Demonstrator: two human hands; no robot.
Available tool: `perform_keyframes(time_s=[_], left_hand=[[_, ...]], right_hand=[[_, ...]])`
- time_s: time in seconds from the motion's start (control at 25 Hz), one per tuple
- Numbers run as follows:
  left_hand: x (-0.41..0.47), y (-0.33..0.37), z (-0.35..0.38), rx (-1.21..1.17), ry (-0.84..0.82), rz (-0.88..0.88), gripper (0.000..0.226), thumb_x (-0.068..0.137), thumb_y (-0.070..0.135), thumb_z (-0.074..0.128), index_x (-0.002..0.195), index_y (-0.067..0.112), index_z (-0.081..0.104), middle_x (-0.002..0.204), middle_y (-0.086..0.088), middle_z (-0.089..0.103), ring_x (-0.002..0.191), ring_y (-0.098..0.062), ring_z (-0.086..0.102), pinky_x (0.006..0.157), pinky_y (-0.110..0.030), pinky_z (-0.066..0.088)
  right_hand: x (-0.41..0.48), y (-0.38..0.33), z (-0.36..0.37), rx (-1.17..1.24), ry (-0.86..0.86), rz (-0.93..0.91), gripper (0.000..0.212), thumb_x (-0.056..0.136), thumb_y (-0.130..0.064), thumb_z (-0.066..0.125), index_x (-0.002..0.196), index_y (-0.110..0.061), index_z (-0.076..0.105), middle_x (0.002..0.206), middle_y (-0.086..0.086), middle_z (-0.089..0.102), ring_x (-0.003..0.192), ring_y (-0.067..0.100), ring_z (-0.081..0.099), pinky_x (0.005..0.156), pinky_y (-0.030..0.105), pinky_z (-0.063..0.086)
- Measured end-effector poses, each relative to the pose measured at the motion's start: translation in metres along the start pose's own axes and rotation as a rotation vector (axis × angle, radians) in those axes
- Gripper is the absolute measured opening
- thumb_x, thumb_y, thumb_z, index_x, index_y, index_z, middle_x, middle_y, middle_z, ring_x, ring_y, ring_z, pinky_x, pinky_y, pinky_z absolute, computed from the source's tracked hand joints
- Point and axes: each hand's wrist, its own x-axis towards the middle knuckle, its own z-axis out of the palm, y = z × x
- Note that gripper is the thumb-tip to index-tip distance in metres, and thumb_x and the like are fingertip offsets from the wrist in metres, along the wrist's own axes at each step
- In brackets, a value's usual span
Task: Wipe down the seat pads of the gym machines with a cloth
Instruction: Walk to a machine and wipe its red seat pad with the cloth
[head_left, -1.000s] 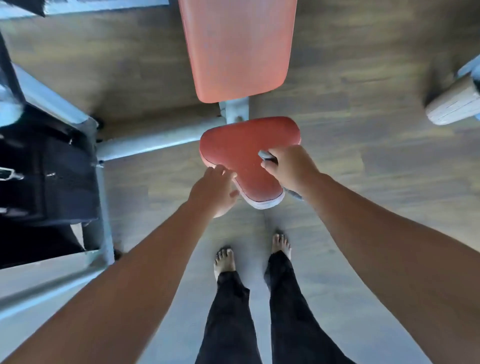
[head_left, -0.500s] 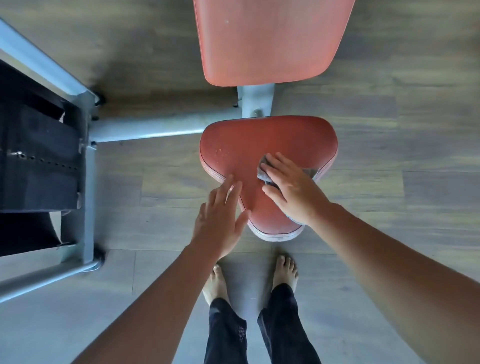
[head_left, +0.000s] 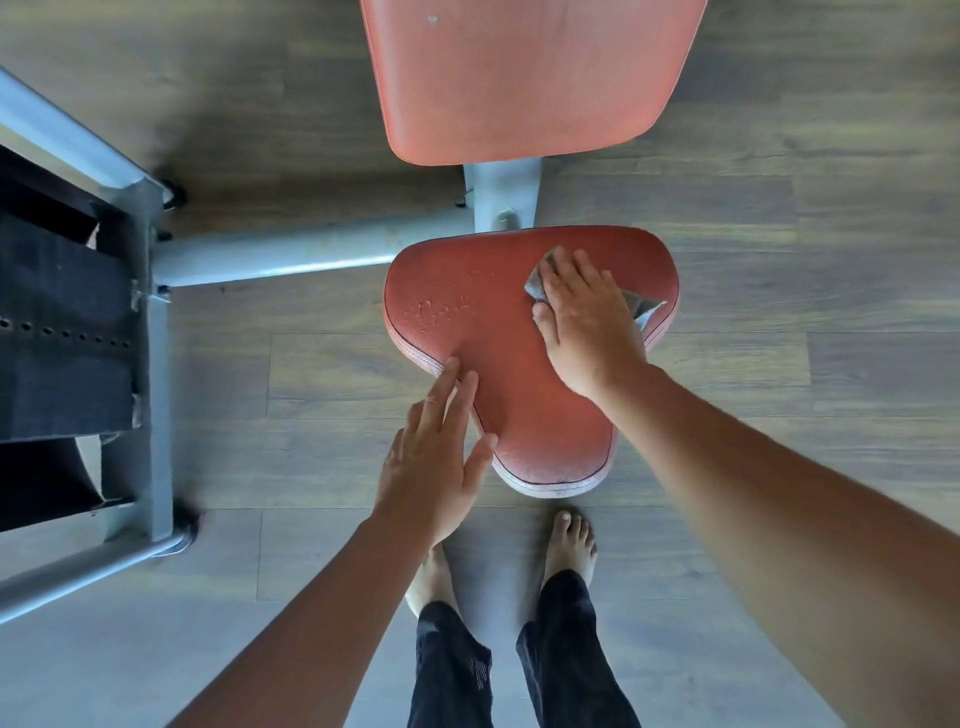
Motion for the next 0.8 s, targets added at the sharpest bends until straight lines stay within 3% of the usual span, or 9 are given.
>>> perform_keyframes(time_s=[0.2,0.24,0.32,0.44,0.52,0.64,0.72,0.8], left_hand=[[-0.003,0.002,0.002,-0.038,0.036,-0.012,0.071,0.101,0.059,0.026,0.164,0.029,0.009,0.171,0.017,-0.009,0.145,-0.020,0.031,0.108,-0.046,0.047],[-0.002,0.002,0.003,-0.040,0.038,-0.010,0.071,0.101,0.059,0.026,0.164,0.030,0.009,0.170,0.017,-0.009,0.145,-0.020,0.031,0.108,-0.045,0.047],[-0.002,0.001,0.004,-0.039,0.032,-0.008,0.072,0.101,0.059,0.026,0.164,0.030,0.008,0.170,0.019,-0.010,0.145,-0.020,0.032,0.108,-0.045,0.046],[-0.002,0.001,0.003,-0.037,0.025,-0.012,0.070,0.102,0.057,0.029,0.164,0.030,0.009,0.170,0.020,-0.011,0.144,-0.020,0.032,0.107,-0.044,0.046],[-0.003,0.003,0.001,-0.049,0.001,-0.032,0.071,0.102,0.055,0.033,0.164,0.031,0.008,0.169,0.021,-0.013,0.144,-0.018,0.031,0.107,-0.044,0.047],[-0.003,0.004,-0.001,-0.052,0.004,-0.013,0.070,0.103,0.055,0.035,0.164,0.029,0.010,0.169,0.020,-0.012,0.144,-0.019,0.033,0.106,-0.044,0.049],[-0.002,0.001,-0.001,-0.045,0.001,0.000,0.071,0.103,0.057,0.032,0.164,0.029,0.011,0.169,0.020,-0.011,0.144,-0.019,0.034,0.106,-0.045,0.050],[-0.001,-0.001,0.000,-0.040,-0.008,-0.001,0.071,0.103,0.058,0.033,0.164,0.030,0.009,0.169,0.021,-0.014,0.145,-0.018,0.032,0.107,-0.045,0.049]], right_hand=[[-0.094,-0.007,0.011,0.028,-0.023,-0.377,0.053,0.107,-0.038,0.032,0.152,-0.012,0.042,0.165,0.005,0.029,0.153,0.026,0.024,0.124,0.046,0.022],[-0.074,0.007,0.010,0.012,-0.001,-0.369,0.053,0.107,-0.038,0.032,0.152,-0.013,0.042,0.164,0.006,0.030,0.152,0.028,0.026,0.123,0.047,0.023],[-0.013,0.030,0.001,-0.044,0.040,-0.148,0.054,0.105,-0.038,0.031,0.152,-0.012,0.037,0.163,0.009,0.031,0.150,0.033,0.028,0.119,0.056,0.027],[0.024,0.033,-0.009,-0.029,0.005,0.140,0.058,0.106,-0.038,0.031,0.157,-0.011,0.027,0.167,0.009,0.020,0.154,0.031,0.015,0.124,0.055,0.016],[-0.018,-0.001,-0.005,0.000,-0.003,0.051,0.058,0.106,-0.038,0.029,0.158,-0.011,0.026,0.168,0.008,0.017,0.155,0.030,0.012,0.124,0.051,0.013],[-0.076,-0.006,0.003,0.027,-0.064,-0.260,0.057,0.107,-0.039,0.026,0.155,-0.011,0.035,0.167,0.008,0.023,0.155,0.029,0.017,0.124,0.049,0.019],[-0.029,0.023,-0.002,-0.025,-0.005,-0.200,0.057,0.105,-0.039,0.027,0.151,-0.008,0.041,0.162,0.012,0.032,0.151,0.036,0.026,0.120,0.055,0.027],[0.039,0.051,-0.017,-0.083,0.065,0.029,0.054,0.102,-0.037,0.029,0.142,-0.006,0.046,0.153,0.016,0.042,0.145,0.041,0.032,0.114,0.059,0.033]])
